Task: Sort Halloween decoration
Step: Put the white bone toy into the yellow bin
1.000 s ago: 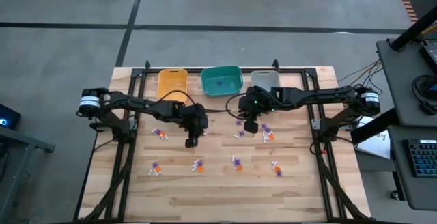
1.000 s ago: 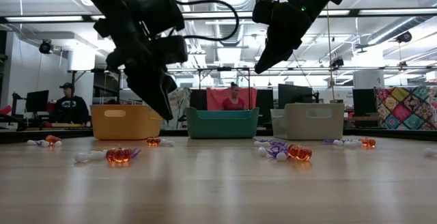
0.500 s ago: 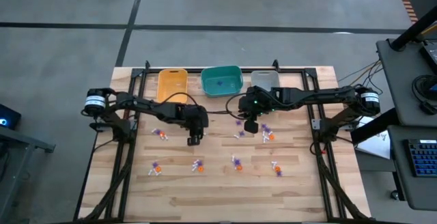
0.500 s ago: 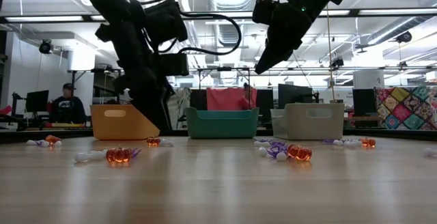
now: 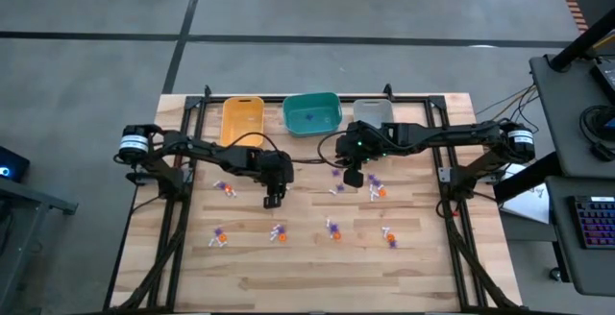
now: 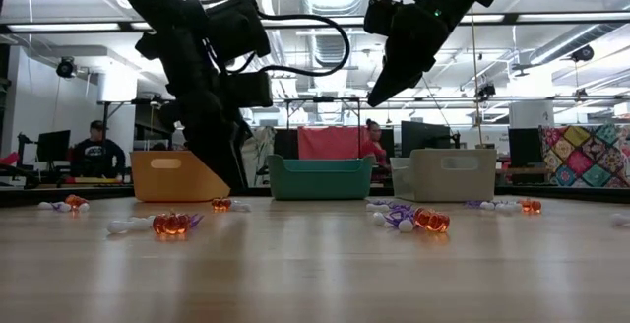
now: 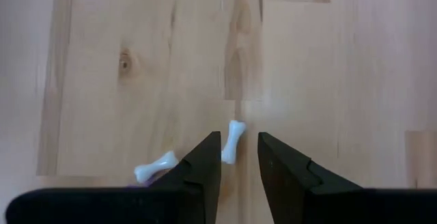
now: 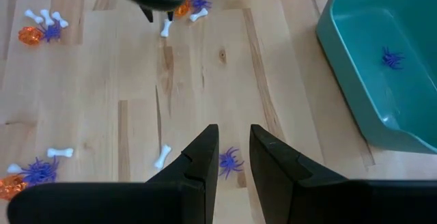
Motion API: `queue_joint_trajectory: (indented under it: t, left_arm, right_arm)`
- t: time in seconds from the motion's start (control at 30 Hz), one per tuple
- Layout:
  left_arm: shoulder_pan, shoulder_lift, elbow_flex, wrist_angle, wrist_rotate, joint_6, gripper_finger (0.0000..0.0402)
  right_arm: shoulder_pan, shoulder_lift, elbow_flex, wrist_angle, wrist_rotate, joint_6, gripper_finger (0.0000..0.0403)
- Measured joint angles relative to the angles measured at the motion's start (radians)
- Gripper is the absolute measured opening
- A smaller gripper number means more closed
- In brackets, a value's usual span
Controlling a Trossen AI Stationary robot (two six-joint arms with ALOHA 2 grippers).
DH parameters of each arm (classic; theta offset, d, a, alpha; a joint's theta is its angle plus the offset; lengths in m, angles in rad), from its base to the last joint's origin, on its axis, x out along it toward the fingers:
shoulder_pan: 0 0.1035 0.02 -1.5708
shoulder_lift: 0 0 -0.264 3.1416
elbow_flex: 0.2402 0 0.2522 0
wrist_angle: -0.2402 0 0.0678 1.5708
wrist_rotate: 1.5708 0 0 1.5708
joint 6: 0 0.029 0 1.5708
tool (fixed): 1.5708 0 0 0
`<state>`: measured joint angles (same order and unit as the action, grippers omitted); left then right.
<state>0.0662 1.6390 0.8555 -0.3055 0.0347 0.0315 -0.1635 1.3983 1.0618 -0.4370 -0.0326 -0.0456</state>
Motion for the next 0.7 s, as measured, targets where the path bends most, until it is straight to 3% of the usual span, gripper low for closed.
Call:
queue_joint_trajectory:
  t: [0.7]
  left_arm:
    - [-0.006, 0.0, -0.02, 0.017, -0.026, -0.007, 0.008]
  right_arm:
    - [0.0, 0.0, 0.0, 0.0, 0.0, -0.007, 0.0073]
